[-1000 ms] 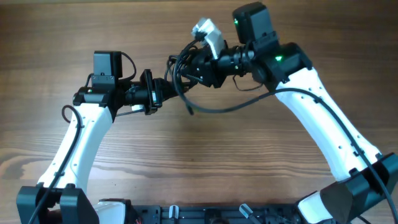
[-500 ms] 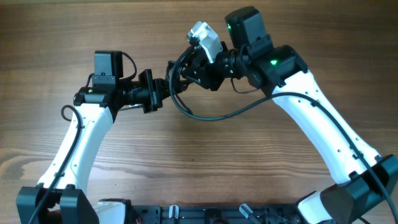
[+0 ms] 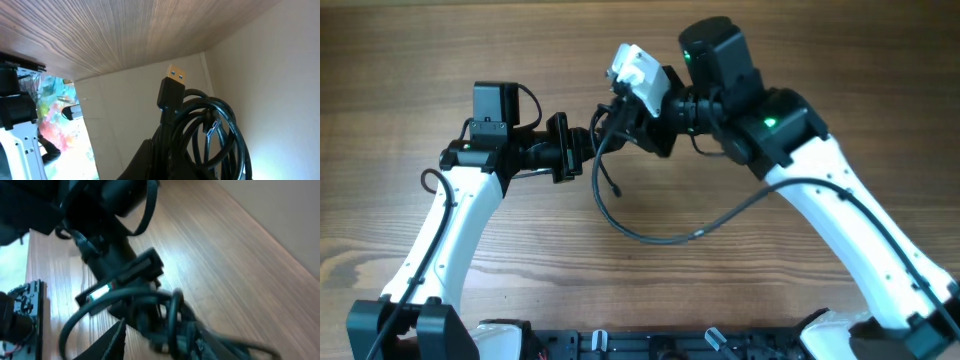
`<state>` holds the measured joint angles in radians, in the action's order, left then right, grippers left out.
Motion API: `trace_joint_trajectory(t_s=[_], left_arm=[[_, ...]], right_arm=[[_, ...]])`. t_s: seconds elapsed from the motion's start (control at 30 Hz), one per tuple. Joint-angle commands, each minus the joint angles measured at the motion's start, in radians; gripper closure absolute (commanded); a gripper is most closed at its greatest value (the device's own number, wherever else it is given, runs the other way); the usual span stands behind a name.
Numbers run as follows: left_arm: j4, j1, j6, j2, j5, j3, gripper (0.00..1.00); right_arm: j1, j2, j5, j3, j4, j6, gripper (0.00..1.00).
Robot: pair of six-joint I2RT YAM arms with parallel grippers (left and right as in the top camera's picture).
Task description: Untangle cables
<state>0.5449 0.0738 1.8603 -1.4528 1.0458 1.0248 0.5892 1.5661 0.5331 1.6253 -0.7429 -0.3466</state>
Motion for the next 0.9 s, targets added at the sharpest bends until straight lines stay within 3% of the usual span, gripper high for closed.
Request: trace_joint_trajectory(t_s=[0.0,0.43,0.77,0.87], left_arm=[[-0.004,0.006,-0.012,0.018,0.046,0.004,0.96],[-0.004,0.006,-0.013,0.018,0.047,0.004,0.96],[-0.004,0.006,-0.013,0.018,0.065,0.004,0.96],[-0.004,0.006,-0.013,0.018,0.065,0.004,0.96]], right_arm=[[-0.027,-0.058,-0.118,0.016,-0.112,-0.016,0.56],[-0.026,0.021,-0.061,-0.081,0.075,0.043,0.55],[-0.023,0.08,0.001,-0.081,0.19,0.114,0.65],[-0.023,0.08,0.028,-0.081,0.208,0.115,0.92]])
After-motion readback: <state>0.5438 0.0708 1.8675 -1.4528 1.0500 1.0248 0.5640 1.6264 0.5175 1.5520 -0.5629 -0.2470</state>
